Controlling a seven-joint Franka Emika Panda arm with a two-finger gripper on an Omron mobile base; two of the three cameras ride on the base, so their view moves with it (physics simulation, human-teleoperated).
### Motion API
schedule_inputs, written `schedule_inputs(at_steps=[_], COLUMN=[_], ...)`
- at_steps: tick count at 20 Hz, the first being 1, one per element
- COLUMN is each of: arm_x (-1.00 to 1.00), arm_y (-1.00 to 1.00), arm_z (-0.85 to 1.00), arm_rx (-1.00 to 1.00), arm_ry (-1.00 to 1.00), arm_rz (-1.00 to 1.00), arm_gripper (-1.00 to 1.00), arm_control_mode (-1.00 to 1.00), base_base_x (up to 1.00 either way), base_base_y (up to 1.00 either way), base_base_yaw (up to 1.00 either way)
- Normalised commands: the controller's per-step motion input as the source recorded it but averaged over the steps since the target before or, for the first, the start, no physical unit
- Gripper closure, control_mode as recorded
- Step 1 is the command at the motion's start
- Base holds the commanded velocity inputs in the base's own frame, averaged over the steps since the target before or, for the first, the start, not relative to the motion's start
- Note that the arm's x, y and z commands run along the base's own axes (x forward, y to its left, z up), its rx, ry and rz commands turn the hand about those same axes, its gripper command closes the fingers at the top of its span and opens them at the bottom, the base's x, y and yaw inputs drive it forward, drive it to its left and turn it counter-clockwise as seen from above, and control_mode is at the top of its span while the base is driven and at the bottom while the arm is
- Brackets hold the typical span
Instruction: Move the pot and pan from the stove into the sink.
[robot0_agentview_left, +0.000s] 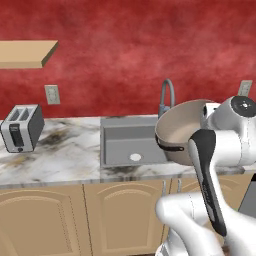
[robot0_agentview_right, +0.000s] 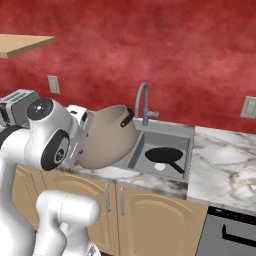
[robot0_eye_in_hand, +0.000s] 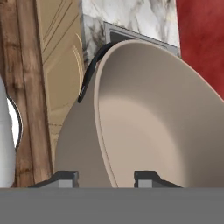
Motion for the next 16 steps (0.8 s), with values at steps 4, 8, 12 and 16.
schedule_inputs(at_steps=[4, 8, 12, 16], arm_x=[0.00, 0.00, 0.03, 0.01], arm_y=[0.04, 0.32, 0.55, 0.53], arm_z=[0.00, 0.00, 0.00, 0.00], arm_rx=[0.00, 0.00, -0.02, -0.02], arm_ry=[0.00, 0.00, 0.00, 0.00], arm_rz=[0.00, -0.02, -0.05, -0.06], arm_gripper=[1.00, 1.00, 1.00, 1.00], arm_control_mode=[-1.00, -1.00, -1.00, -1.00], base_base_x=[0.00, 0.00, 0.00, 0.00], base_base_y=[0.00, 0.00, 0.00, 0.00], base_base_yaw=[0.00, 0.00, 0.00, 0.00])
